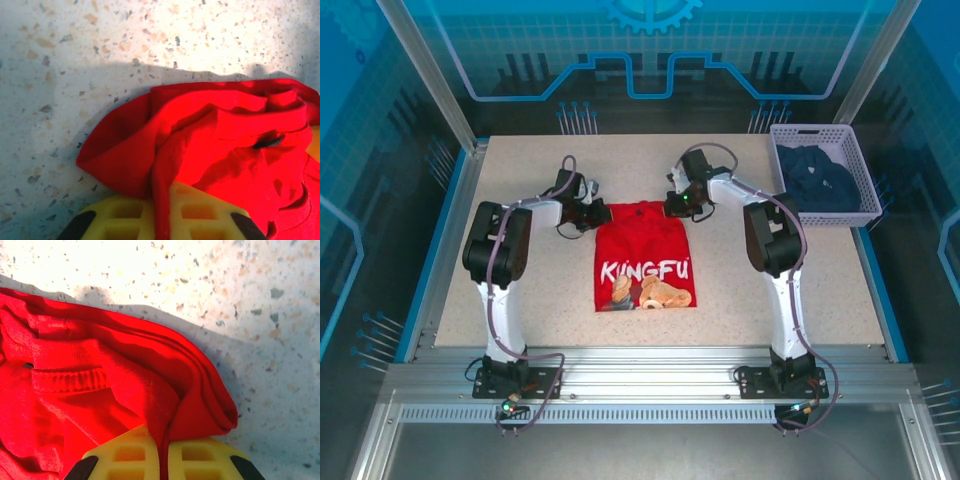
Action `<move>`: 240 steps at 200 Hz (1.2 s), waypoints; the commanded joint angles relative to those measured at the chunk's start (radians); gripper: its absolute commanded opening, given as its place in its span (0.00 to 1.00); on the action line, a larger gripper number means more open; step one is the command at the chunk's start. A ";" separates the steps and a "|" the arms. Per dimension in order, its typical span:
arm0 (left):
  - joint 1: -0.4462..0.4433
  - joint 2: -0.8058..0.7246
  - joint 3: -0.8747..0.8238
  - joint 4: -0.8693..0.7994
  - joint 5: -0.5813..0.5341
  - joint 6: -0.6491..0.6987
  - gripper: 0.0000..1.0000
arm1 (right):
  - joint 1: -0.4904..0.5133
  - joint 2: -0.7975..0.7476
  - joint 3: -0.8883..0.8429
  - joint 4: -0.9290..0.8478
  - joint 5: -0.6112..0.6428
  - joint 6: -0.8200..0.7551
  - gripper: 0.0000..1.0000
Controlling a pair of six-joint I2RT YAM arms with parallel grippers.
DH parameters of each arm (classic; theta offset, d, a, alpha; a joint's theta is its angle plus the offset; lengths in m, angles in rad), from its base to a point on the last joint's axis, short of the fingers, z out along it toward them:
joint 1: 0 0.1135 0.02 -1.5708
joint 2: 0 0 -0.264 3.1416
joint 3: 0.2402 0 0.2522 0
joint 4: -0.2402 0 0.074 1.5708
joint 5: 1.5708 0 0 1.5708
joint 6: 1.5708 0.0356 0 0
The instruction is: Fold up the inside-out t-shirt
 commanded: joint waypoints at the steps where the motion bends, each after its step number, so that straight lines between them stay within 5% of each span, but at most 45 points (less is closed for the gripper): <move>1: 0.013 0.018 0.006 0.028 0.039 -0.007 0.00 | -0.025 -0.017 -0.045 0.089 -0.002 0.013 0.02; 51: 0.045 -0.013 0.136 0.071 0.059 -0.016 0.00 | -0.066 -0.088 -0.011 0.243 -0.059 0.055 0.00; 132: 0.065 -0.055 0.551 -0.027 0.077 0.019 0.00 | -0.103 -0.126 0.336 0.223 -0.081 0.002 0.00; 161: 0.065 -0.154 0.419 0.037 0.091 0.029 0.00 | -0.096 -0.239 0.172 0.310 -0.134 -0.018 0.00; 211: 0.047 -0.478 -0.103 0.300 0.114 -0.053 0.00 | -0.046 -0.599 -0.355 0.463 -0.178 -0.035 0.00; 240: 0.047 -0.589 -0.149 0.251 0.090 -0.042 0.00 | -0.034 -0.699 -0.394 0.408 -0.146 -0.011 0.00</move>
